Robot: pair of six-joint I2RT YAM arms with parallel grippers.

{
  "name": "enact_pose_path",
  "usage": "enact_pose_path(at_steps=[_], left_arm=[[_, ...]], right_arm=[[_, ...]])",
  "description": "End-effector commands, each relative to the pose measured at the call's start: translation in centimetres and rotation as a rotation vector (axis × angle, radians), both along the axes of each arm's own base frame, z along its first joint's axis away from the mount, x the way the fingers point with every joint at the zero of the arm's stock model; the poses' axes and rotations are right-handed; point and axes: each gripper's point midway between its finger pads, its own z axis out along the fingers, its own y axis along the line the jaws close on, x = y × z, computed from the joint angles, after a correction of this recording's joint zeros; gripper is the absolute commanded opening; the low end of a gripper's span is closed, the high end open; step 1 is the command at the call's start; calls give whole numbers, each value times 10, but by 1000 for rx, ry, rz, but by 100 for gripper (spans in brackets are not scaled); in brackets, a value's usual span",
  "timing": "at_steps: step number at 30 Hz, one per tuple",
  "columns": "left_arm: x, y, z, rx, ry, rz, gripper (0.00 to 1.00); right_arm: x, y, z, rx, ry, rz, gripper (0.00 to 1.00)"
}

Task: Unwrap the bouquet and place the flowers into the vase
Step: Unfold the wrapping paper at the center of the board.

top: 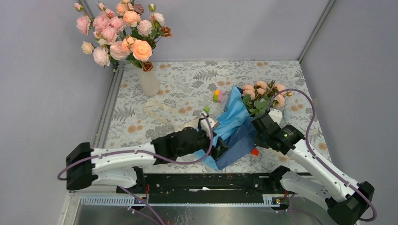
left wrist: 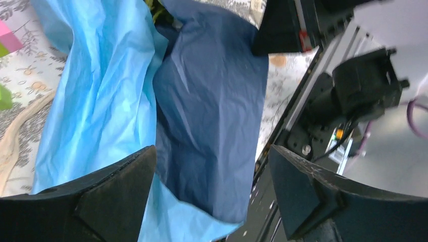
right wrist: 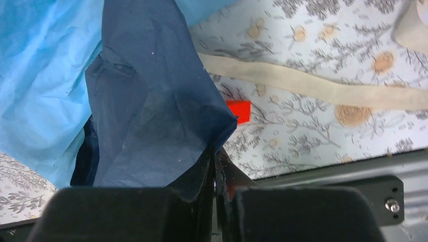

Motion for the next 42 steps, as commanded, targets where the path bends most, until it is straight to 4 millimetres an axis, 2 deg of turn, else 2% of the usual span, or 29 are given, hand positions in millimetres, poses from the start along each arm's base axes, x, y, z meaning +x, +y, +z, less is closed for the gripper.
enact_pose_path(at_steps=[1,5,9,11,13,16,22,26,29,33,37,42], left_arm=[[6,-40,4,-77,123,13,87],[-1,-76,-21,-107,187,-70,82],[-11,-95,-47,-74,200,-165,69],[-13,-97,-61,-41,198,-189,65],[-14,-97,-75,-7,191,-206,62],[-17,-95,-94,46,185,-228,58],[-30,-94,-117,115,171,-301,57],[-30,-88,-126,163,153,-296,58],[-28,-84,-130,187,142,-290,58],[-27,-80,-131,192,137,-282,59],[-26,-78,-128,189,127,-269,59],[-24,-71,-126,180,130,-236,60]], right_arm=[[-25,-21,5,-45,72,-77,6],[-37,-24,-4,-24,104,-113,9],[-39,-26,-2,2,84,-139,17],[-38,-28,4,9,59,-148,26],[-35,-29,13,15,28,-143,42],[-25,-21,33,52,-29,-102,56],[5,15,82,185,-171,16,61],[26,41,93,217,-189,92,60],[43,60,80,210,-153,117,57],[60,71,56,161,-115,136,53],[65,63,11,123,11,76,47],[47,35,-34,97,124,-56,45]])
